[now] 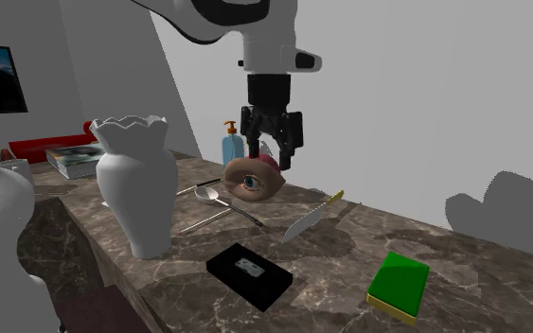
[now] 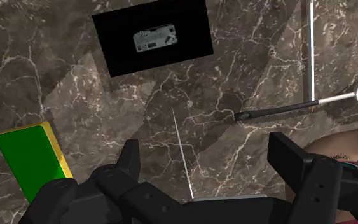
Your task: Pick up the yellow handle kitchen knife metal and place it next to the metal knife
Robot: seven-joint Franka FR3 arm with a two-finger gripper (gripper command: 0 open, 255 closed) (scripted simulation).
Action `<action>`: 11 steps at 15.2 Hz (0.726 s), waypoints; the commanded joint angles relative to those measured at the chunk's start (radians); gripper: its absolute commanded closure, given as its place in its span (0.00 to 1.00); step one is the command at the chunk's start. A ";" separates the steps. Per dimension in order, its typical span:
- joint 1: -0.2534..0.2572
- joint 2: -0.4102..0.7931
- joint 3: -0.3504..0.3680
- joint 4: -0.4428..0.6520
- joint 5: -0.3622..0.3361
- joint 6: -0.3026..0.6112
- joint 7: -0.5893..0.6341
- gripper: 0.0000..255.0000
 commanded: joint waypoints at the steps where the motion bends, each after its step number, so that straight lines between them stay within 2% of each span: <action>1: 0.009 0.073 0.003 0.026 0.003 0.045 -0.011 0.00; 11: 0.040 0.455 0.018 0.231 0.015 0.205 -0.075 0.00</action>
